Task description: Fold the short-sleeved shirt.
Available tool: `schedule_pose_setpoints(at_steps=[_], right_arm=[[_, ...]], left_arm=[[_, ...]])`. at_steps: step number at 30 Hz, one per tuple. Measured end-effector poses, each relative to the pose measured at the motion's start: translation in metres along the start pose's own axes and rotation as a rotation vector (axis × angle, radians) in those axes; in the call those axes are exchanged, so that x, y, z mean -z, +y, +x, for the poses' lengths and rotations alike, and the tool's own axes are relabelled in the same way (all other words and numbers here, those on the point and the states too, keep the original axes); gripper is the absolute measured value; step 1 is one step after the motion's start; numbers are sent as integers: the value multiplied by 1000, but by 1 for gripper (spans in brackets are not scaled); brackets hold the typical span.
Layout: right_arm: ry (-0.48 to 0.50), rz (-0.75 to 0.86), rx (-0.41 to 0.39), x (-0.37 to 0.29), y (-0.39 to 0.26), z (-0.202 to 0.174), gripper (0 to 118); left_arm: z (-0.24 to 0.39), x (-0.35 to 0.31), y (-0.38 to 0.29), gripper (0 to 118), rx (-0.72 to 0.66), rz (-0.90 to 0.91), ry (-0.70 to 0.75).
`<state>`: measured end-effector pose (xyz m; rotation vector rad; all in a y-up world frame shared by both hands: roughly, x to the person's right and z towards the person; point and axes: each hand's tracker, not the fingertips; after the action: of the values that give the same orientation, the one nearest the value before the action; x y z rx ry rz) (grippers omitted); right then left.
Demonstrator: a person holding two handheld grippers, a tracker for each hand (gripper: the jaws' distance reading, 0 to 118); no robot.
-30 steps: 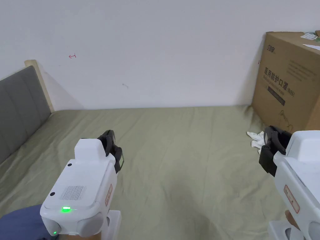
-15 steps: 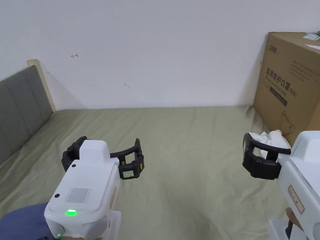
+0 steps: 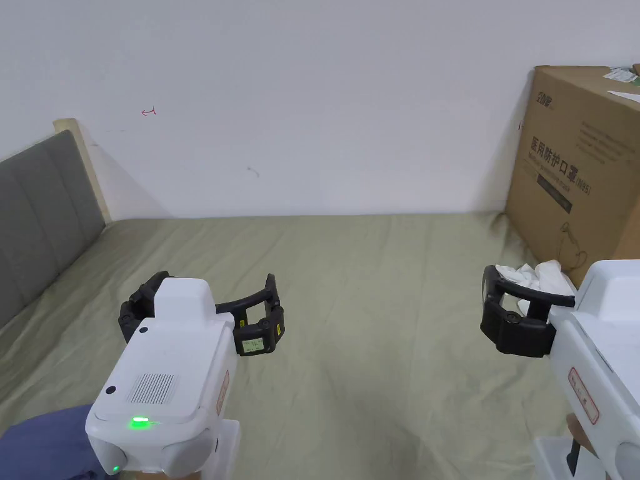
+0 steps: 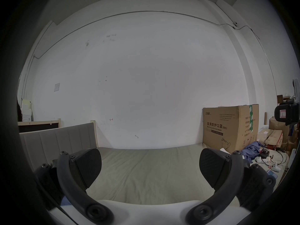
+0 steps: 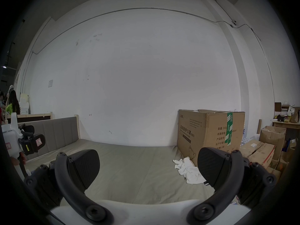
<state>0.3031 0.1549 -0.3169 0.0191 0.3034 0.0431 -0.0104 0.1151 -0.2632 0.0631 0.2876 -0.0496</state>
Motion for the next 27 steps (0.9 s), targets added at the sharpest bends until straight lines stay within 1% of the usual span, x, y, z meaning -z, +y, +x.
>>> schedule_pose_setpoints(at_steps=[5, 27], right_arm=[[-6, -2, -10, 2, -2, 2, 118], [-7, 2, -9, -3, 3, -7, 118]], left_arm=[[-1, -1, 1, 118, -2, 3, 4], [-4, -2, 1, 118, -10, 3, 10]])
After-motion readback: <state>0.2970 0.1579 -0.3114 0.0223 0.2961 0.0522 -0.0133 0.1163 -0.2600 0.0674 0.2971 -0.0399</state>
